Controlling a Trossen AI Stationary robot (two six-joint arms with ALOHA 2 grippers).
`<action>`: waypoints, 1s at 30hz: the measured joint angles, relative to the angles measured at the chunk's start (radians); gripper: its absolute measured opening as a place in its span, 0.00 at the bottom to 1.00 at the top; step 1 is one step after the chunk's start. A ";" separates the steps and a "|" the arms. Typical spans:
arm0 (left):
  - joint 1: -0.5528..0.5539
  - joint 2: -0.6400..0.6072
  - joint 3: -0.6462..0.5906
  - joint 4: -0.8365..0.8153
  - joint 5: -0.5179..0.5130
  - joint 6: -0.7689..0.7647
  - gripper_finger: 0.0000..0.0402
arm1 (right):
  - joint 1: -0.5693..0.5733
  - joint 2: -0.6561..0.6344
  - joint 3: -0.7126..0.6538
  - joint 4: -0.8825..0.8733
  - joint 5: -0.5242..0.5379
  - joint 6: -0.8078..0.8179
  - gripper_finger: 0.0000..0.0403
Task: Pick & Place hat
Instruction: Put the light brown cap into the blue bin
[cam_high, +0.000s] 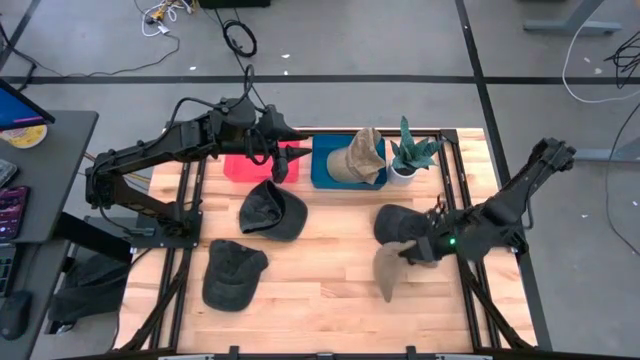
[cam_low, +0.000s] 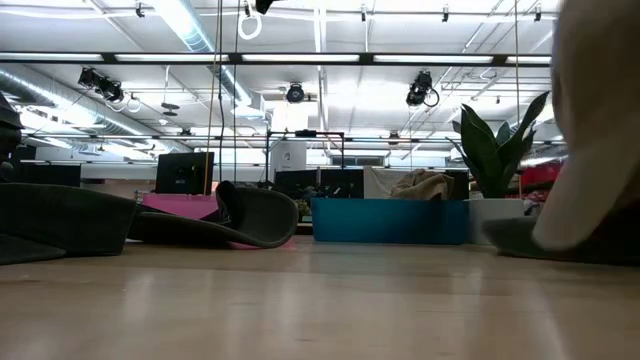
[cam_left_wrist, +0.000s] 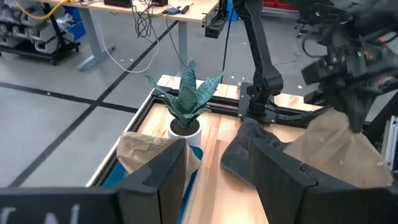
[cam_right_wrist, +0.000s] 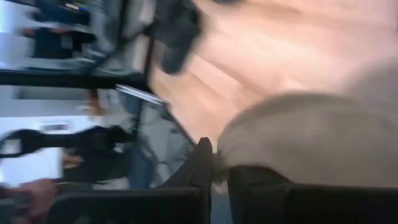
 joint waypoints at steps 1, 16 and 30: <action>0.000 0.000 0.000 -0.003 0.000 -0.006 0.45 | -0.016 -0.019 0.000 0.026 0.004 -0.040 0.04; 0.022 0.000 0.000 0.003 0.009 -0.086 0.45 | -0.273 -0.175 0.001 0.491 -0.071 -0.561 0.04; 0.134 0.065 -0.001 0.015 0.324 -0.723 0.45 | -0.544 -0.194 0.001 0.740 -0.453 -0.815 0.04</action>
